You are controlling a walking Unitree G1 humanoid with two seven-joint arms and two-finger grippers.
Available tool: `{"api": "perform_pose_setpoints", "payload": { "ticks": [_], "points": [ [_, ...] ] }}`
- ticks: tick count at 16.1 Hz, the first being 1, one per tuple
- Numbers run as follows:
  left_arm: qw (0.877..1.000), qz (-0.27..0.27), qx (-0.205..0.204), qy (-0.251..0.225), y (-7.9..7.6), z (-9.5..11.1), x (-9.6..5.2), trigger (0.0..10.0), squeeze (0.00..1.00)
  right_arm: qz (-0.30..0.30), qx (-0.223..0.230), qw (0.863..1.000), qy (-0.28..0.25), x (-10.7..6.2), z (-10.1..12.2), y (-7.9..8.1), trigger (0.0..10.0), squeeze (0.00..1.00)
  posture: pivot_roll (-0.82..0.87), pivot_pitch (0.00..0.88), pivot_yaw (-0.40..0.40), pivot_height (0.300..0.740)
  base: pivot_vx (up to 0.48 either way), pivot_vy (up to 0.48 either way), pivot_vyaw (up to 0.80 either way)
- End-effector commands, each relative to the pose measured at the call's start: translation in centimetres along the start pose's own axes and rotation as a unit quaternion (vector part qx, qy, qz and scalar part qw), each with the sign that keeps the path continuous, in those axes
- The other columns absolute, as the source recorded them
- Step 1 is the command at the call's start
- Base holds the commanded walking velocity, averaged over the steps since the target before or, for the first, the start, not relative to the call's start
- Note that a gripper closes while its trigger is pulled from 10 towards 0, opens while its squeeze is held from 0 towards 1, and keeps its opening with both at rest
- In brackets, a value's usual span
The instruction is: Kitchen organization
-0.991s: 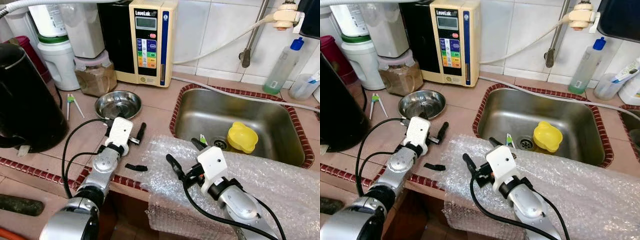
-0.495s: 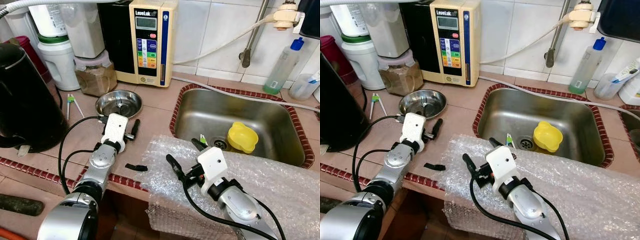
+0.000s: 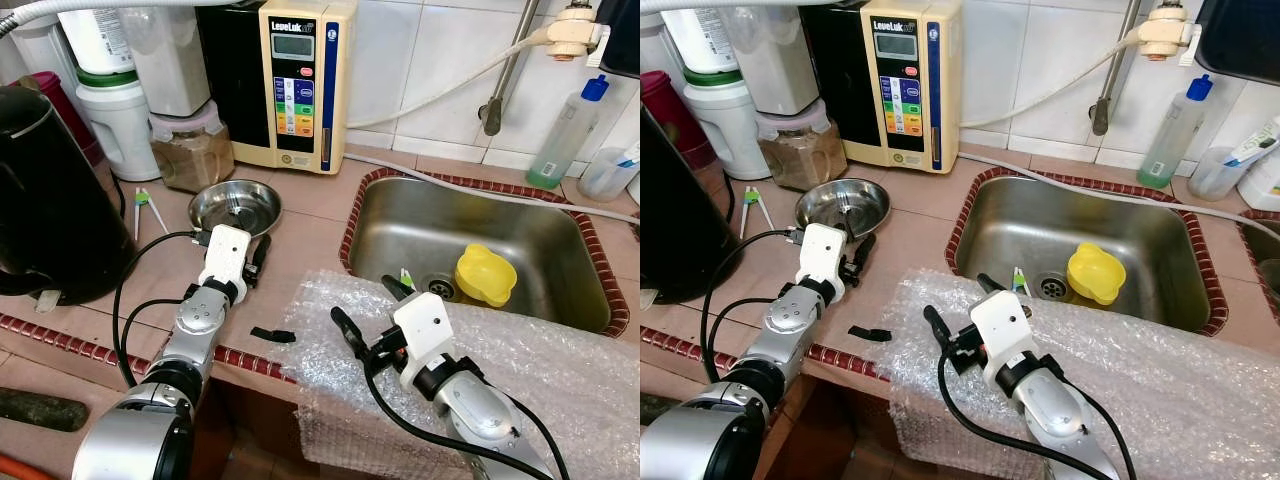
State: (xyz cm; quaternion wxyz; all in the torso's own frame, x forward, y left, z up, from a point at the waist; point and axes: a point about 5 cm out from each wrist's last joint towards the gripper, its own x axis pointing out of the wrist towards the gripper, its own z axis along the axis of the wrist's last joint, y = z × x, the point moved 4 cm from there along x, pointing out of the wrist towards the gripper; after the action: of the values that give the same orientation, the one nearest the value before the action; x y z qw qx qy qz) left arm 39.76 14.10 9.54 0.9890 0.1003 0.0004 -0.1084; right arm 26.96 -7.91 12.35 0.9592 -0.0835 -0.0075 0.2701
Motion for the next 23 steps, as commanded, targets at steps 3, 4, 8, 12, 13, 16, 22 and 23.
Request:
{"api": "perform_pose_setpoints", "payload": {
  "ticks": [3, 4, 8, 12, 13, 16, 22, 23],
  "points": [
    [1.000, -0.001, -0.006, 0.006, 0.3, 0.1, 0.2, 0.0, 0.00, 0.001, -0.001, 1.000, -0.001, 0.2, 0.0, -0.1, 10.0, 0.24, 0.03, 0.000, 0.026, 0.740, 0.000, 0.000, 0.00],
    [1.000, 0.001, -0.006, 0.006, 0.4, 0.1, 0.1, 0.0, 0.00, 0.006, -0.001, 1.000, -0.001, 0.3, 0.0, 0.0, 10.0, 0.00, 0.03, 0.000, 0.023, 0.740, 0.000, 0.000, 0.00],
    [1.000, 0.002, -0.008, 0.001, 0.7, 0.2, 0.1, 0.0, 0.00, 0.021, 0.015, 1.000, -0.012, 0.4, 0.5, 0.4, 10.0, 0.00, 0.04, 0.000, 0.021, 0.740, 0.000, 0.000, 0.00],
    [0.999, -0.032, -0.017, -0.015, -0.4, 0.4, -0.1, 0.0, 0.00, 0.023, 0.021, 0.999, -0.010, 0.4, 0.4, 0.5, 10.0, 0.00, 0.04, 0.000, 0.025, 0.740, 0.000, 0.000, 0.00],
    [0.999, -0.036, -0.022, -0.015, -0.6, 0.2, -0.2, 0.0, 0.00, 0.020, 0.020, 1.000, -0.008, 0.4, 0.3, 0.4, 10.0, 0.00, 0.04, 0.000, 0.026, 0.740, 0.000, 0.000, 0.00],
    [0.998, -0.044, -0.035, -0.019, -1.0, 0.0, -0.5, 0.0, 0.00, 0.019, 0.022, 1.000, -0.007, 0.3, 0.2, 0.5, 10.0, 0.00, 0.04, 0.000, 0.026, 0.740, 0.000, 0.000, 0.00],
    [0.991, -0.063, -0.037, -0.115, -3.9, 2.4, -1.5, 0.0, 0.00, 0.007, 0.010, 1.000, -0.005, 0.5, 0.3, -0.5, 10.0, 0.00, 0.04, 0.000, 0.003, 0.740, 0.000, 0.000, 0.00],
    [0.990, -0.056, -0.033, -0.122, -3.8, 2.7, -1.5, 0.0, 0.00, 0.008, 0.009, 1.000, -0.005, 0.4, 0.2, -0.5, 10.0, 0.00, 0.04, 0.000, -0.001, 0.740, 0.000, 0.000, 0.00]
  ]
}}
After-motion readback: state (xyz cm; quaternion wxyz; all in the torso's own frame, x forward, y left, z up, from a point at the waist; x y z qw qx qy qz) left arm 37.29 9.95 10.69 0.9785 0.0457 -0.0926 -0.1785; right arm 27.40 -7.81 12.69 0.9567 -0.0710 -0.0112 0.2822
